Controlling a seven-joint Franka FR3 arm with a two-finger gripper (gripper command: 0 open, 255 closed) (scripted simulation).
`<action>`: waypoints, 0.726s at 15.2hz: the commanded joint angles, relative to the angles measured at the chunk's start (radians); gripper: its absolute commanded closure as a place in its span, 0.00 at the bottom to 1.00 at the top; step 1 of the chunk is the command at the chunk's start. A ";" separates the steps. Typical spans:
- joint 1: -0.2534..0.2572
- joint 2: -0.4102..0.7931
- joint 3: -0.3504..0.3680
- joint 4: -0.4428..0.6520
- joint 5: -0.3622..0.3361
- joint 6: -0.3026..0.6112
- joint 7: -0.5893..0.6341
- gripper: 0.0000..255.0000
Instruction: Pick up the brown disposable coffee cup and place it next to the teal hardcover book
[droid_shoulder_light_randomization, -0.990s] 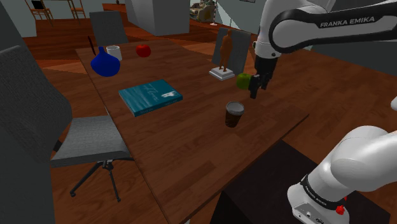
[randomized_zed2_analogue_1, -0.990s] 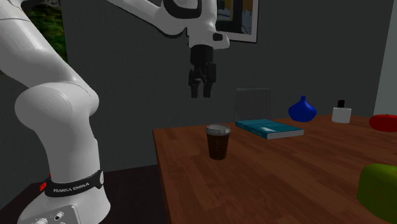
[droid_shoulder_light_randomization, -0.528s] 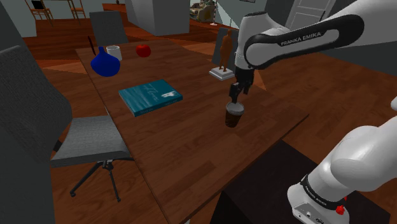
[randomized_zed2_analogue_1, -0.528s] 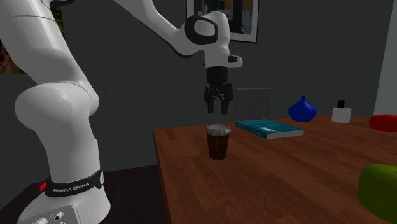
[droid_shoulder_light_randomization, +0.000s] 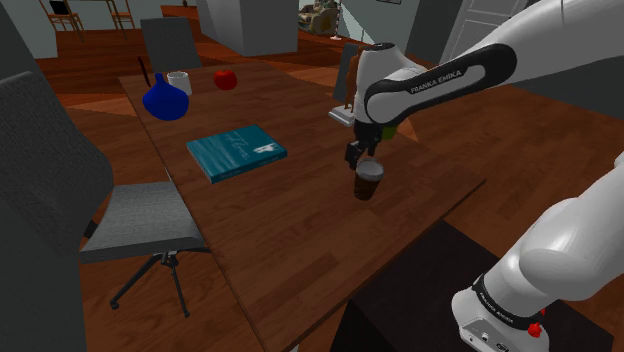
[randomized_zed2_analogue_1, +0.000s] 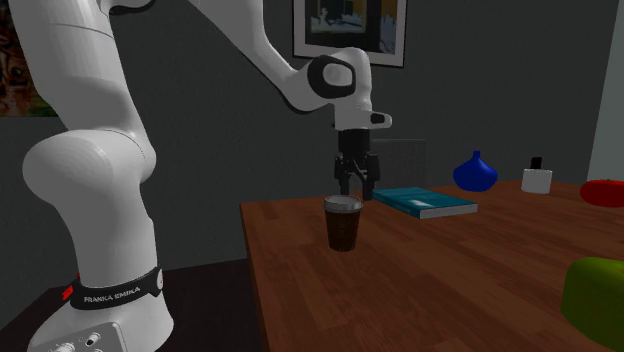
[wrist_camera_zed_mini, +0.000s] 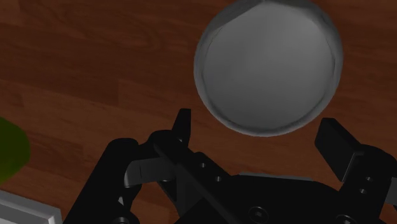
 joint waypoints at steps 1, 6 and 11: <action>0.000 0.016 0.001 -0.013 -0.005 0.029 0.006 0.00; -0.002 0.027 0.000 -0.023 -0.008 0.051 0.009 0.00; -0.002 0.027 0.000 -0.023 -0.008 0.051 0.009 0.00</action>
